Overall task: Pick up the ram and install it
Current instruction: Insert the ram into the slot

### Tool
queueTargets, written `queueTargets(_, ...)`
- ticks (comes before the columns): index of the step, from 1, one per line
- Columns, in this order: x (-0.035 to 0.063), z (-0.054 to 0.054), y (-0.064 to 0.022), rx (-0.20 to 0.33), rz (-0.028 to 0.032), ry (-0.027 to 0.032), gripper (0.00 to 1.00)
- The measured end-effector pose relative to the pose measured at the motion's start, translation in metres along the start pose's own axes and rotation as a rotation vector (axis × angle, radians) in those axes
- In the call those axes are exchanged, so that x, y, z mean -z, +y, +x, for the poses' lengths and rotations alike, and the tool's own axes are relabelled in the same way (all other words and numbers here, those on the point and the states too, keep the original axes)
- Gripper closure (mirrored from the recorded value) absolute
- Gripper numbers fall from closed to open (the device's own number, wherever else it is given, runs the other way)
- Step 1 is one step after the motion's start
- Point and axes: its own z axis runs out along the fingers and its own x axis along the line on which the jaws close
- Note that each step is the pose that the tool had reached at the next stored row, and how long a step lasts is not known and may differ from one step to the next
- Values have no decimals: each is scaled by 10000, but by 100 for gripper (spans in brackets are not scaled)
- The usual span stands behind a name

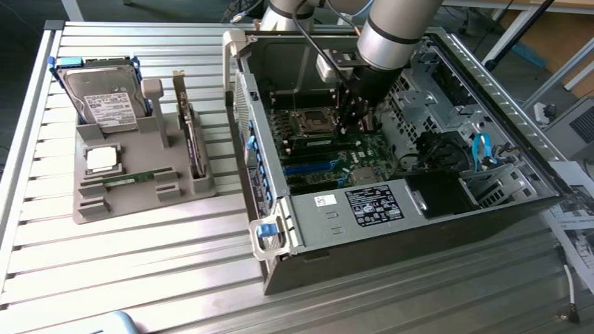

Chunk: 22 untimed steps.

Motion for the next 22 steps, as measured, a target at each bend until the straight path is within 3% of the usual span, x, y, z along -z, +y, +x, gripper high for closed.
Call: queueTargets(22, -1, -2, 11, 125, 50, 0, 88)
